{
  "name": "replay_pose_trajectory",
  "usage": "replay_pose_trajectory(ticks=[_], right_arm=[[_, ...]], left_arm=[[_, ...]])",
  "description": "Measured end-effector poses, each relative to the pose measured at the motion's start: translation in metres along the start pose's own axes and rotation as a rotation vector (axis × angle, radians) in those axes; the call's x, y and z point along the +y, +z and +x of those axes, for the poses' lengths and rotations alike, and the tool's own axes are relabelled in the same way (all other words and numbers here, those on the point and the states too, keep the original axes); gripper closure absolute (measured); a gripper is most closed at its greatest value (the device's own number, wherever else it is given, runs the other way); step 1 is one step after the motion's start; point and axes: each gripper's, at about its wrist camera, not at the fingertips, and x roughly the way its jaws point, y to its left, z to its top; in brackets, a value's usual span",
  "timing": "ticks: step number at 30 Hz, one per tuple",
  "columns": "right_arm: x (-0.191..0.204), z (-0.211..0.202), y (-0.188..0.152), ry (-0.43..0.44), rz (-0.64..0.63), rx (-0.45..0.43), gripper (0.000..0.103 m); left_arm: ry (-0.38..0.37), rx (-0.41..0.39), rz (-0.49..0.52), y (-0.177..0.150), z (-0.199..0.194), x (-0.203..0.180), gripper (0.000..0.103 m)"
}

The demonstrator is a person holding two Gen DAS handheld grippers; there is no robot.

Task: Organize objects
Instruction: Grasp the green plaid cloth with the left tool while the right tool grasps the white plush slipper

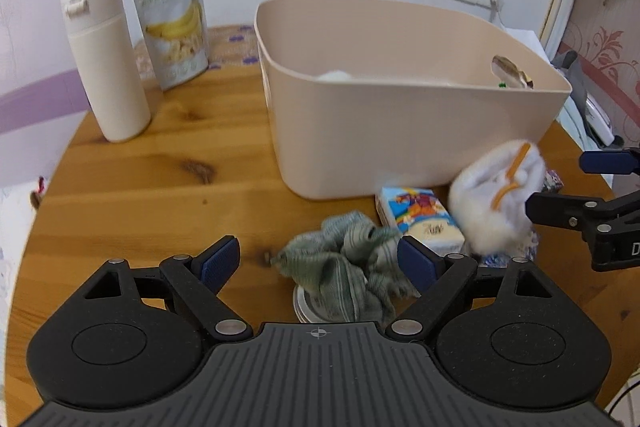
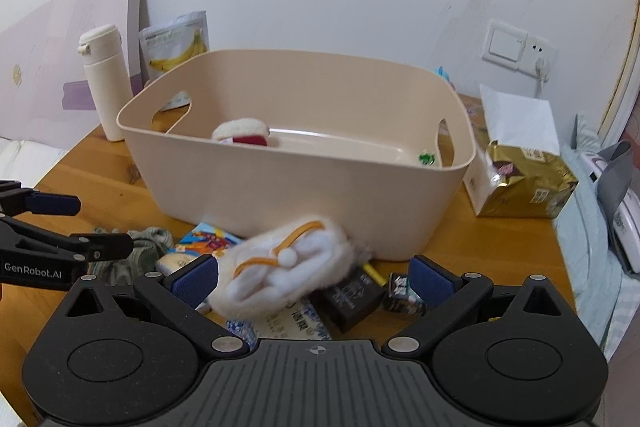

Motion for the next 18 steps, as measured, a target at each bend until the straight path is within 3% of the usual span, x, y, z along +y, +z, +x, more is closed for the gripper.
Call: replay_pose_trajectory(ticks=[18], right_arm=[[0.007,0.027,-0.005,0.034,0.005,0.026,0.003]], left_arm=[[-0.062,0.043,-0.026,-0.001,0.026,0.0,0.016]])
